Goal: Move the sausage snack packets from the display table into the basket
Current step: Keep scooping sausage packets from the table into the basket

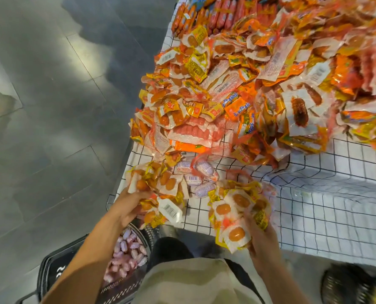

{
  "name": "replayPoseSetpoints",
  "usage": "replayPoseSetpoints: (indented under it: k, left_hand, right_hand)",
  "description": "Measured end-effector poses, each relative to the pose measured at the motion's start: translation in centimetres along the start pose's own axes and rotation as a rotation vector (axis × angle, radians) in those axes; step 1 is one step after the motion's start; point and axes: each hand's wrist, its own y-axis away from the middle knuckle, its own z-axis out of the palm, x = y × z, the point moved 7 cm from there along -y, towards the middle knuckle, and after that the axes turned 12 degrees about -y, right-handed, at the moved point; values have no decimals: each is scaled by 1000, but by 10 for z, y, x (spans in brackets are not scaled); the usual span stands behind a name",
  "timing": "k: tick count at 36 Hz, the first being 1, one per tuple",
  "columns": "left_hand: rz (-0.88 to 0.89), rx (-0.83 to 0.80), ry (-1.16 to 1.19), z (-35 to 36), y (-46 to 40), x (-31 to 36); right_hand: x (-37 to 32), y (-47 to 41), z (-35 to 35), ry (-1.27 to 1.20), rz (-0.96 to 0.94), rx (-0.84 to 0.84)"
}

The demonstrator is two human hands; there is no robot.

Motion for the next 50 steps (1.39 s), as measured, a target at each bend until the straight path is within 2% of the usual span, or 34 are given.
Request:
replayPoseSetpoints:
  k: [5, 16, 21, 26, 36, 44, 50]
  left_hand:
    - [7, 10, 137, -9, 17, -11]
    - [200, -2, 342, 13, 96, -24]
    - [239, 10, 362, 39, 130, -43]
    - [289, -27, 329, 80, 163, -65]
    - [285, -139, 74, 221, 220, -111]
    - [211, -393, -170, 361, 231, -146]
    - [128, -551, -387, 461, 230, -170]
  right_hand:
    - [-16, 14, 2, -59, -11, -59]
    - [-40, 52, -23, -101, -17, -246]
    - [-56, 74, -63, -47, -61, -309]
    - [-61, 102, -117, -229, -25, -392]
    - [-40, 126, -281, -529, -11, -257]
    - [19, 147, -425, -652, -109, 227]
    - [61, 166, -488, -970, -90, 302]
